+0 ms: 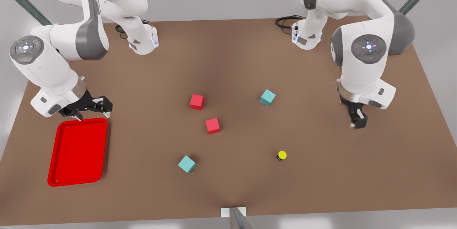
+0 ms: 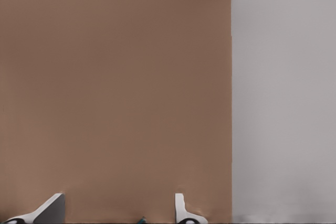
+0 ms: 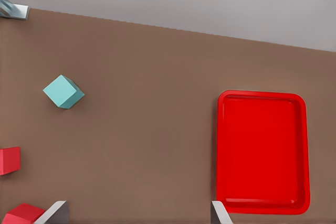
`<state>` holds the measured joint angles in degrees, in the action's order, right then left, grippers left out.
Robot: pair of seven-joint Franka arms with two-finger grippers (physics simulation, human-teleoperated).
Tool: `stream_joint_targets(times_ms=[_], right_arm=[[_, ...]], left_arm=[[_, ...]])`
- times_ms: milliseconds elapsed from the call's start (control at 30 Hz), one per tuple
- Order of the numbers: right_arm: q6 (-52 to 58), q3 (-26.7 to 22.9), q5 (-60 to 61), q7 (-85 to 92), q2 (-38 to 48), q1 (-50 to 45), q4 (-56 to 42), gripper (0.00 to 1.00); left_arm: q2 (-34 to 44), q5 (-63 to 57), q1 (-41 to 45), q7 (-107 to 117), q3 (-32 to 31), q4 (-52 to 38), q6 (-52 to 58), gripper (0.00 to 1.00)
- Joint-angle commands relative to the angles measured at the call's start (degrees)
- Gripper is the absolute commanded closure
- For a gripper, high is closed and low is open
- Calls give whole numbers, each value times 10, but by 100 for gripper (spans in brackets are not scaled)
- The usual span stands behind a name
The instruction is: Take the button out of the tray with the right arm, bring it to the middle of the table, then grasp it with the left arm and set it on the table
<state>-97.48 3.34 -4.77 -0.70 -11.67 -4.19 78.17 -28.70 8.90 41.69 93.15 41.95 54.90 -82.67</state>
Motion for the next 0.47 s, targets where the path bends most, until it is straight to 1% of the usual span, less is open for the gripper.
stream_joint_targets(times_ms=[0,33,67,100,167,233,433], right_arm=[[0,0,0,0,1,1,0,0],[0,0,0,0,1,0,0,0],[0,0,0,0,1,1,0,0],[0,0,0,0,1,1,0,0],[0,0,1,1,1,1,0,0],[0,0,0,0,1,1,0,0],[0,0,6,-2,0,3,2,0]], left_arm=[[98,-115,-154,-1097,-290,23,156,0],[180,-143,-217,-987,-393,157,49,0],[235,-140,-249,-975,-421,283,-34,0],[245,-137,-289,-976,-460,329,-76,0],[204,-132,-289,-999,-461,331,-62,0],[201,-132,-290,-1040,-461,331,-55,0],[218,-132,-291,-1060,-461,327,-44,0]])
